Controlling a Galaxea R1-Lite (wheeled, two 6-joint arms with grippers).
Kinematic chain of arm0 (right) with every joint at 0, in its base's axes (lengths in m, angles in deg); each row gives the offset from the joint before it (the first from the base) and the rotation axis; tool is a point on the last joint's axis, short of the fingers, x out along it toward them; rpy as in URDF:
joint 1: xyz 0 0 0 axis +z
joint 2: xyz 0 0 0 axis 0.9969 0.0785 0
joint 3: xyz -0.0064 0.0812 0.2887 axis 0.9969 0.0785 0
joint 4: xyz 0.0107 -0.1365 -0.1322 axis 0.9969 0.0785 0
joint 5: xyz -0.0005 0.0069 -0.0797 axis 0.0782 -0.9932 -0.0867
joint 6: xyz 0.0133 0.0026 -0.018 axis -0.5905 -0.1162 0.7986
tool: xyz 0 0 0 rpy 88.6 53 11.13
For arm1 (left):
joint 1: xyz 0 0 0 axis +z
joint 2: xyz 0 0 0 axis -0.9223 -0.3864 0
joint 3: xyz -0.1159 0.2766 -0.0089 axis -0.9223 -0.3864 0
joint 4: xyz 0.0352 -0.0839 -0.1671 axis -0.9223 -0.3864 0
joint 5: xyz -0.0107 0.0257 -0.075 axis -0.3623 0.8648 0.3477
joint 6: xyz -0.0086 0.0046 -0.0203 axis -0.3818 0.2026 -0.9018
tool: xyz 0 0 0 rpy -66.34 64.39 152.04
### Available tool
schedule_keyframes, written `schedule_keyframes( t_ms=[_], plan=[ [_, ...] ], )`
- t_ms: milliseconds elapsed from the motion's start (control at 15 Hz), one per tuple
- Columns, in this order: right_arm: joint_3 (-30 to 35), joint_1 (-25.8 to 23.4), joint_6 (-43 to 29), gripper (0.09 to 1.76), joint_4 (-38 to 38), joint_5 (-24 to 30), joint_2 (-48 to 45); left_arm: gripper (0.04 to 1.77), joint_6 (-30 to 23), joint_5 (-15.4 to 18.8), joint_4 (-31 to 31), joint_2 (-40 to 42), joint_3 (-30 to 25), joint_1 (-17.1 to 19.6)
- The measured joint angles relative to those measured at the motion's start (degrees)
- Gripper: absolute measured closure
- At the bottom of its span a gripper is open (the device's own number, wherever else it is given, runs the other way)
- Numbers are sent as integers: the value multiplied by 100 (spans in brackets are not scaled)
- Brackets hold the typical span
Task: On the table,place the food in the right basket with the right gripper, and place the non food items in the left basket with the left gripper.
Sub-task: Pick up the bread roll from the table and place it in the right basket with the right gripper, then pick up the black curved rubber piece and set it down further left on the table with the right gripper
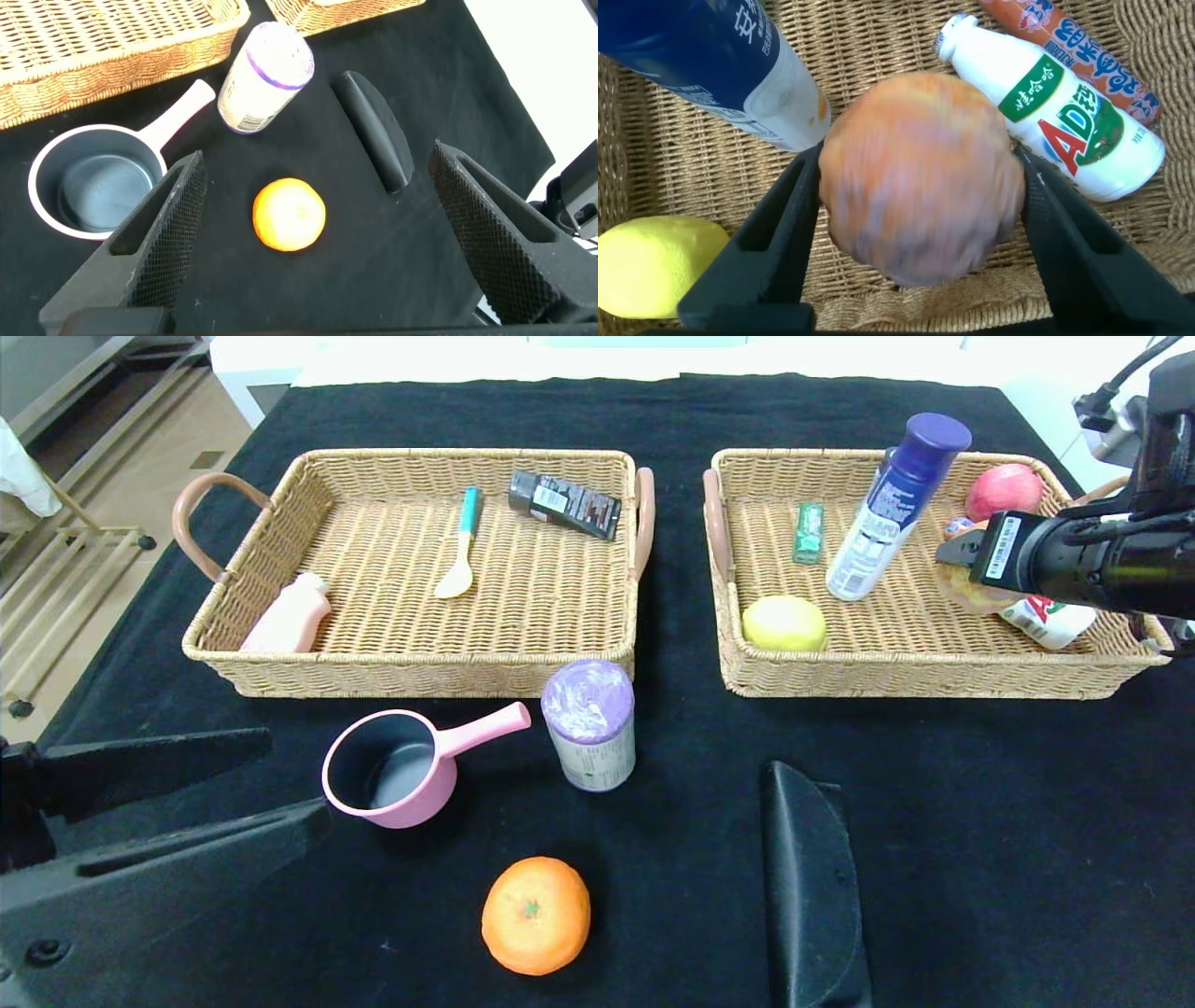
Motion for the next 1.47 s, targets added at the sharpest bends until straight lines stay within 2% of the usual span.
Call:
schedule_keyframes(
  t_ms=[600,733,1067,1467],
  plan=[
    [95,161,39,23,179,4,-195,9,0,0,0,11,0,0],
    [197,450,87,21,689,-16,-429,9,0,0,0,11,0,0],
    [571,1523,-18,18,1940,-99,-1050,9,67,0,-11,11,-9,0],
    [1061,2369,-906,16,2044,-160,-975,9,69,0,-11,9,-16,0]
  ],
)
